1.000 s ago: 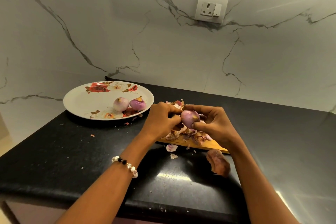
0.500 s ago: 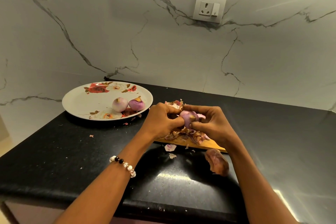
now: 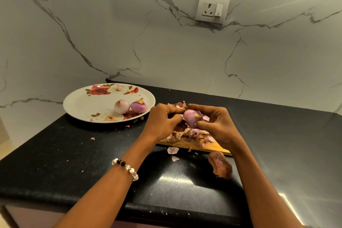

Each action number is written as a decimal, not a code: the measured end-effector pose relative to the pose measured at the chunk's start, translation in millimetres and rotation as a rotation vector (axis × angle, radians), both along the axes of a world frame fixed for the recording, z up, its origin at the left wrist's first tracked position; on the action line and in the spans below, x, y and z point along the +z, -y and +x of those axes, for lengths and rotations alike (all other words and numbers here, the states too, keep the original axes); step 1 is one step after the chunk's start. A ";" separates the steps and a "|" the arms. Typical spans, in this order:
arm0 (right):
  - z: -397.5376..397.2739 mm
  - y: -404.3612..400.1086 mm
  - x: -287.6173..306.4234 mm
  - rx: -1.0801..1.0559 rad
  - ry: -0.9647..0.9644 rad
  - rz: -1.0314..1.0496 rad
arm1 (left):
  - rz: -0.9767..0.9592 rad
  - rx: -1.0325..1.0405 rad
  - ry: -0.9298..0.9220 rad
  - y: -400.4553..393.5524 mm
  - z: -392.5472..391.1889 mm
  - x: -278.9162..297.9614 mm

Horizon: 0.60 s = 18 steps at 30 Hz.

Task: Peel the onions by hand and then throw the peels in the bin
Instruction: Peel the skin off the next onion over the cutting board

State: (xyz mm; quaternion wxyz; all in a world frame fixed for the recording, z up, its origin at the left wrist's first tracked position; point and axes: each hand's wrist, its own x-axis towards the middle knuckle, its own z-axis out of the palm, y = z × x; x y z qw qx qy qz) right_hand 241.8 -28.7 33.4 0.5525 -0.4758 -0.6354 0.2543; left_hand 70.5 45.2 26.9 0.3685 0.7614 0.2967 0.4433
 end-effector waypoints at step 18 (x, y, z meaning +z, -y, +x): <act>-5.6 -3.5 -2.3 -0.062 -0.003 0.057 | -0.092 0.071 0.105 0.6 2.1 -0.2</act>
